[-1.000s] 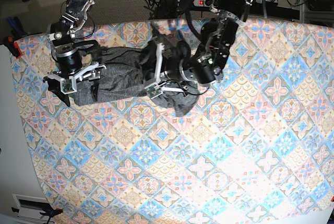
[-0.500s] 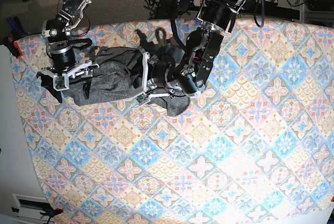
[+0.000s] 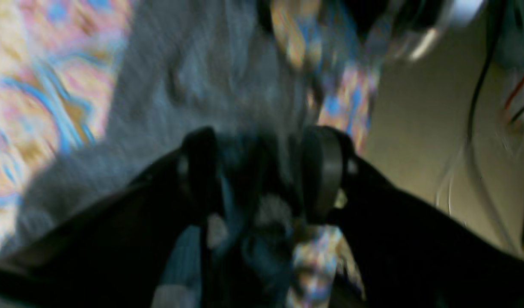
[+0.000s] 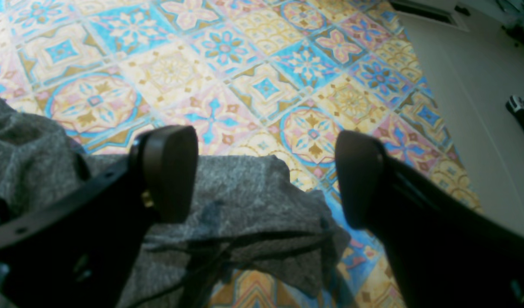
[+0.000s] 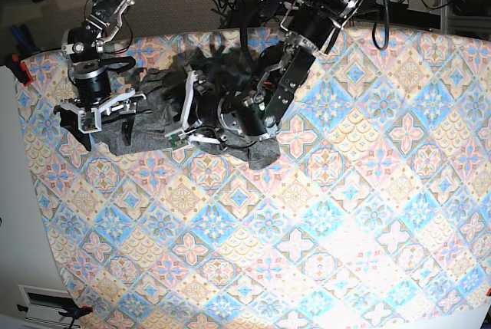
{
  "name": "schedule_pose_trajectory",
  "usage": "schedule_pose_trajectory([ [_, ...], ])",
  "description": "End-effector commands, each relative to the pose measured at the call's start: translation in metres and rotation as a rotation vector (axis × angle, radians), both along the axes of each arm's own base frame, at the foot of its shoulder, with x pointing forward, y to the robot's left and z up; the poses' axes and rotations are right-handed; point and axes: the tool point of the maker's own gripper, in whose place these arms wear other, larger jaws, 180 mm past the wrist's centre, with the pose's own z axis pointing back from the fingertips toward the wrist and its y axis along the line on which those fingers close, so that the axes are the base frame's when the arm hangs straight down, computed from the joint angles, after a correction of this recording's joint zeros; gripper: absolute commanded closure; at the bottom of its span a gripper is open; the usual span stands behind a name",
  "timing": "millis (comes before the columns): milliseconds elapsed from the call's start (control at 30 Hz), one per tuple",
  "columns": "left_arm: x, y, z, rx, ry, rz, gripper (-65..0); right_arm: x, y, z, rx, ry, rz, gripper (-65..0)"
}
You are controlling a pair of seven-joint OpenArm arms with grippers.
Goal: Layout the t-shirt on the table in an organized manner, then fold the t-shirt properly
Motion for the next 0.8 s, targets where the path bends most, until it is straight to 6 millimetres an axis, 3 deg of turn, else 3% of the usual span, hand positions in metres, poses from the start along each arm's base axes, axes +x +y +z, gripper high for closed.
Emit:
schedule_pose_trajectory([
  [0,0.008,-0.006,0.028,-0.082,-0.059,0.004,-27.3,0.005,-0.004,0.016,-0.001,-0.063,-0.005,-48.2],
  [167,0.014,0.018,0.047,-0.110,-0.163,0.035,-24.4,0.005,-0.004,0.022,0.034,-0.094,-0.013,-48.2],
  [300,0.027,0.077,0.051,-0.078,-0.217,0.171,-22.8,-0.003,-0.024,0.030,0.086,-0.139,-0.078,-48.2],
  [467,0.033,0.154,0.034,0.028,-0.226,0.331,-22.8,-0.007,-0.033,0.039,0.141,-0.190,-0.108,-48.2],
  [567,0.031,0.189,0.024,0.086,-0.219,0.396,-22.8,-0.008,-0.032,0.029,0.169,-0.142,-0.115,-48.2],
  [667,0.027,0.210,0.017,0.113,-0.199,0.450,-22.8,-0.004,-0.030,0.020,0.270,-0.121,-0.125,-48.2],
  [767,0.025,0.225,0.011,0.131,-0.179,0.495,-22.8,-0.007,-0.051,0.013,0.349,-0.093,-0.176,-48.2],
])
